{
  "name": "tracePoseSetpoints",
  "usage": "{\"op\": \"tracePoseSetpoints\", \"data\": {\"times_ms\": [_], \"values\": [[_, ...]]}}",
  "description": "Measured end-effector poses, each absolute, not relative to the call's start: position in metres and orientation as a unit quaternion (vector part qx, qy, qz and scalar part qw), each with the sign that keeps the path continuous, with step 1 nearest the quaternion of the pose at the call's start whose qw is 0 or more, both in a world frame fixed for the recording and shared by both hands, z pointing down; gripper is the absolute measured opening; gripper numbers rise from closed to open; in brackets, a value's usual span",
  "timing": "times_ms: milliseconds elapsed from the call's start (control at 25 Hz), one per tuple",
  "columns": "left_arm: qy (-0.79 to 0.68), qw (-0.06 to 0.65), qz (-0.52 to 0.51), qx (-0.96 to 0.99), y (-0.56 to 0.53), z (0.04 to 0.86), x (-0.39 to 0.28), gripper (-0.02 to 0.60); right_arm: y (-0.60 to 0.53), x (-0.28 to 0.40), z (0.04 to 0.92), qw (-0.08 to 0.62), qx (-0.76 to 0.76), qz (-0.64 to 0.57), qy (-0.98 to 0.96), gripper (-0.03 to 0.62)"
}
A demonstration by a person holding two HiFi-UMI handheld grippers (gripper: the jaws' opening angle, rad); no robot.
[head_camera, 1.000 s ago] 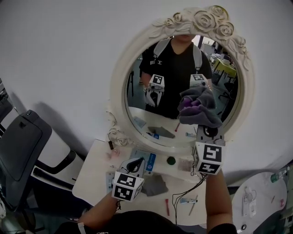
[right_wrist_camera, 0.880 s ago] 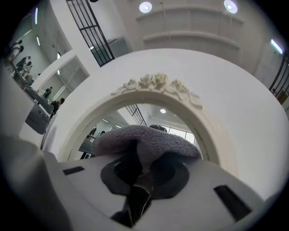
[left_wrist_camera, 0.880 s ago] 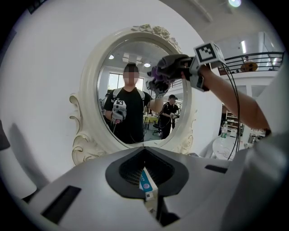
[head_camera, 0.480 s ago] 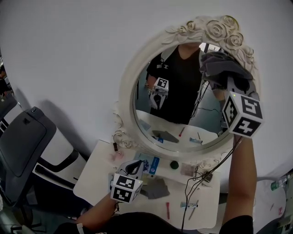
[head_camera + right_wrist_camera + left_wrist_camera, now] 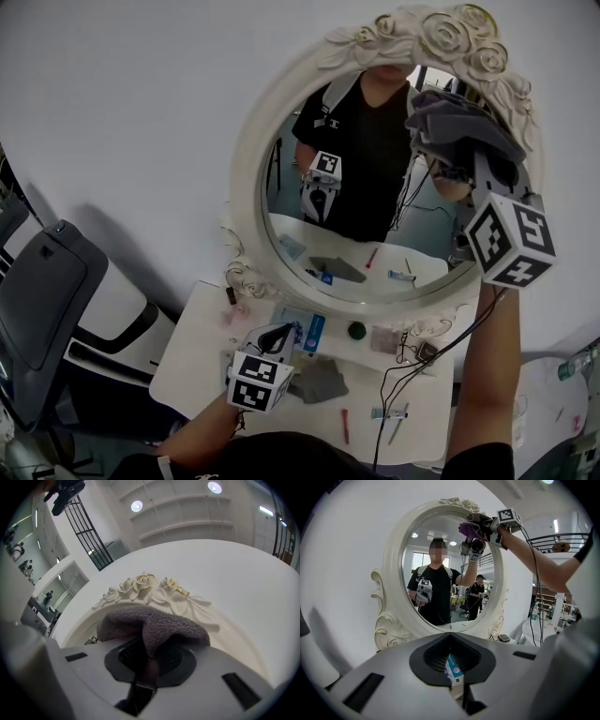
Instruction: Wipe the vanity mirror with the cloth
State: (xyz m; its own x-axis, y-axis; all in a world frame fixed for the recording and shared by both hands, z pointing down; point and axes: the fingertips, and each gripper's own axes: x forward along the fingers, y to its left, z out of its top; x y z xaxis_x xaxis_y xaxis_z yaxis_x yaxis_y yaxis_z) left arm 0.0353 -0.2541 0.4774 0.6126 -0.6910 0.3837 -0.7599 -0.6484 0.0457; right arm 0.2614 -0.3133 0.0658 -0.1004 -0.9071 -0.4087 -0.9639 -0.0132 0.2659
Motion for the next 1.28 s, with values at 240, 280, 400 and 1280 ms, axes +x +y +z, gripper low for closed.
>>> {"op": "tracePoseSetpoints", "data": {"times_ms": [240,280,400,1280], "values": [[-0.391,0.103,0.173,0.898,-0.255,0.483,0.048,0.006,-0.313,0.262,0.114,0.045,-0.657,0.225,0.719,0.044],[-0.39,0.104,0.173,0.898,-0.255,0.483,0.049,0.006,-0.313,0.264,0.123,0.046,-0.657,0.219,0.72,0.044],[-0.385,0.105,0.175,0.9,-0.253,0.485,0.052,0.006,-0.312,0.267,0.158,0.046,-0.663,0.202,0.719,0.044],[-0.38,0.098,0.186,0.901,-0.241,0.488,0.055,0.006,-0.316,0.276,0.376,-0.004,-0.703,0.068,0.708,0.044]]}}
